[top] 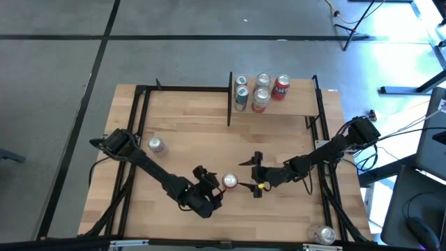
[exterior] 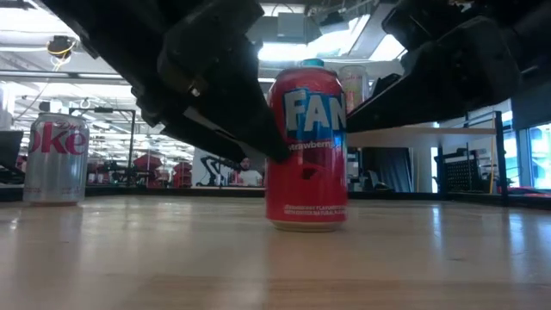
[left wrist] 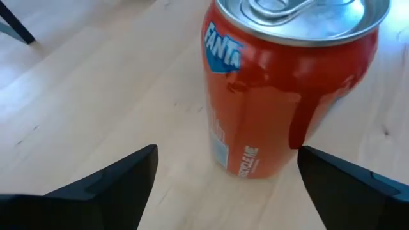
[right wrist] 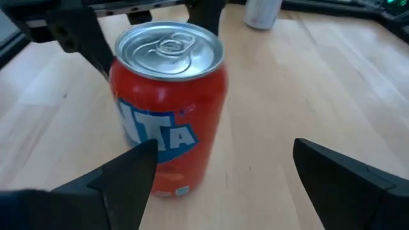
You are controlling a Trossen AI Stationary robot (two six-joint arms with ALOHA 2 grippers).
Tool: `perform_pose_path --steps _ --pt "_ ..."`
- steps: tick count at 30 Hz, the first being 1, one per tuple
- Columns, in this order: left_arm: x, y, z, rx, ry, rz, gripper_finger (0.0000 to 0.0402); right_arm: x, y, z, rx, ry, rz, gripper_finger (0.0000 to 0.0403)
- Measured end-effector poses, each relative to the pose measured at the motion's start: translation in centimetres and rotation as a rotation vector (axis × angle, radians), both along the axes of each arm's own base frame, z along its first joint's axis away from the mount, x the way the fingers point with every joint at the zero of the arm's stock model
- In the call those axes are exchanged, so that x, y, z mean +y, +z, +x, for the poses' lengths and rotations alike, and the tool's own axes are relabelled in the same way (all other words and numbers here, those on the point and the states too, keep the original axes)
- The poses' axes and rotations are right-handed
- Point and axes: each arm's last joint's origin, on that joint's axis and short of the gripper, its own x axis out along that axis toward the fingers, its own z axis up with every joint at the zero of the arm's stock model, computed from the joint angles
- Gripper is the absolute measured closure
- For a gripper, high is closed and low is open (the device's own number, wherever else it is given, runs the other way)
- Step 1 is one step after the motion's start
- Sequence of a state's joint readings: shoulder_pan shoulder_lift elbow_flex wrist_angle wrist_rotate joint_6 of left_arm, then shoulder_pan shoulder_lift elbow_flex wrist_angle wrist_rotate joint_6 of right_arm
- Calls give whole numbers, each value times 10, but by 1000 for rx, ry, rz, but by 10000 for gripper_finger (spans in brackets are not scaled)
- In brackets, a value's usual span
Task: Place canned beverage on shelf
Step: Put the red soda can and align with other red can on the shelf
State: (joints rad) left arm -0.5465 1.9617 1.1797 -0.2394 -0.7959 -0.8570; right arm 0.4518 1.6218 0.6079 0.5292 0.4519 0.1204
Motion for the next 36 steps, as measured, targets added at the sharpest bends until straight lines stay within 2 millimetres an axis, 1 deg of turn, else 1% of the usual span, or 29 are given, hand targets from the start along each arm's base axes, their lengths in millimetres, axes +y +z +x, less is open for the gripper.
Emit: perform_pose_path --steps 4,13,15,19,22,25,30,36 --pt "5 -1 1 22 14 19 38 1 0 0 5 21 28 54" --pt "8 -4 -6 73 32 100 38 6 -1 -1 43 169 125 54" --pt "9 -5 -8 98 30 111 38 6 0 -1 41 169 125 54" --pt "9 -7 -12 153 6 105 38 2 1 -1 20 68 61 54" --pt "7 -9 -15 164 -2 111 38 0 -1 2 15 85 34 54" --pt "11 -15 -19 152 13 141 38 -1 -9 7 25 147 70 54" --pt "17 -25 -20 127 5 155 38 -7 -25 18 -11 126 64 54" --pt "22 -30 -18 95 -11 157 38 -11 -33 30 -112 132 70 54"
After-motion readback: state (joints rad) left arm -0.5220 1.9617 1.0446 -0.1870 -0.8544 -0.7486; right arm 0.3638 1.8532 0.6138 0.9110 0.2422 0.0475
